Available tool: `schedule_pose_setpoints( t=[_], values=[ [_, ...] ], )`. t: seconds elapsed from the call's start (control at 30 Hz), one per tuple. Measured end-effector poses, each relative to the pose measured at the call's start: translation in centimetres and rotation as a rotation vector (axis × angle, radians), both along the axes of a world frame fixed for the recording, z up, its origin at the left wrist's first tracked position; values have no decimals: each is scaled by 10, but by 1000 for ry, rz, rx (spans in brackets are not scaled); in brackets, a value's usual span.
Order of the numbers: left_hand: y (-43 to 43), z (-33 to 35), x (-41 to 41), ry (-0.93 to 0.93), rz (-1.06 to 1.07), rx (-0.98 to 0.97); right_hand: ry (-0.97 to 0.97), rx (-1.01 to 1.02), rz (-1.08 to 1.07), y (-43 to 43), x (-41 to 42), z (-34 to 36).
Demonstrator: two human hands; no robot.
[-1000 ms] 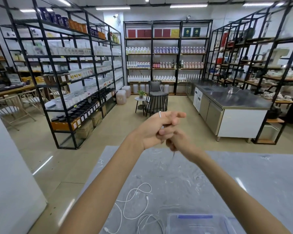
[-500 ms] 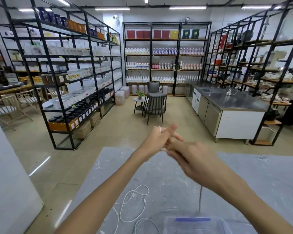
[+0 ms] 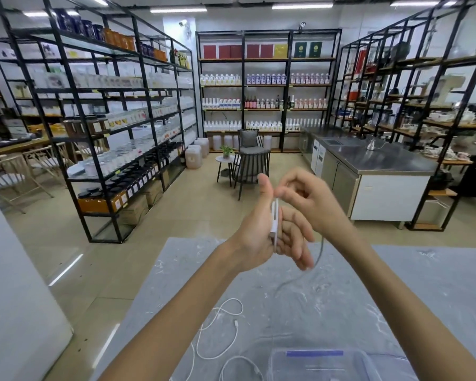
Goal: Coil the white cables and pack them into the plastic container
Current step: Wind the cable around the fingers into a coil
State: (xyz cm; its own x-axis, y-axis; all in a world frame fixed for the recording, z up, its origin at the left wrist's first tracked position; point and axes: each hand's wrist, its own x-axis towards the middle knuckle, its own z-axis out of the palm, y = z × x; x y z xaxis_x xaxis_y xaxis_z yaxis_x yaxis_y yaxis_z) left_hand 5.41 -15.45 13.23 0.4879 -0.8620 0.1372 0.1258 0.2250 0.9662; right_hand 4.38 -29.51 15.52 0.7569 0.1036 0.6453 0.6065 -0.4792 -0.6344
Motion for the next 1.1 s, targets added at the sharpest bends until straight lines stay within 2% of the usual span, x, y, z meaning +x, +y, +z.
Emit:
schedule_pose_setpoints(
  t=[0.07,0.13,0.2,0.27,0.33,0.43,0.5,0.6,0.7,0.8,0.87,0.93,1.0,1.07,1.1],
  values=[
    [3,1,9,22,70,-59,194,44,74,9,5,-16],
    [6,3,20,66,123,-142,381,92,29,21,3,-37],
    [12,7,34,117,156,-226,460,48,-58,35,-1,-61],
    [20,11,50,143,250,-246,468,-18,-58,46,-14,-80],
    [25,9,59,135,355,-180,407,-261,-72,46,-31,-85],
    [22,-10,51,63,421,24,254,-718,-144,36,-52,-63],
    [14,-21,38,7,388,133,41,-845,-163,32,-59,-33],
    [3,-16,16,-20,290,138,-263,-900,-321,17,-61,15],
    [-2,-9,-2,-37,186,8,-434,-708,-303,-6,-50,38],
    [2,-2,-11,-42,71,-41,-428,-392,-156,-13,-30,37],
    [5,6,-13,-29,-17,-84,-220,-210,19,-11,-18,32],
    [6,16,-11,-12,-17,-155,201,32,280,-1,-11,26],
    [7,24,-1,21,21,-260,423,55,182,15,-8,2],
    [12,30,12,103,67,-342,285,75,-52,33,-13,-28],
    [15,30,21,127,110,-347,262,91,-72,41,-18,-43]
  ],
)
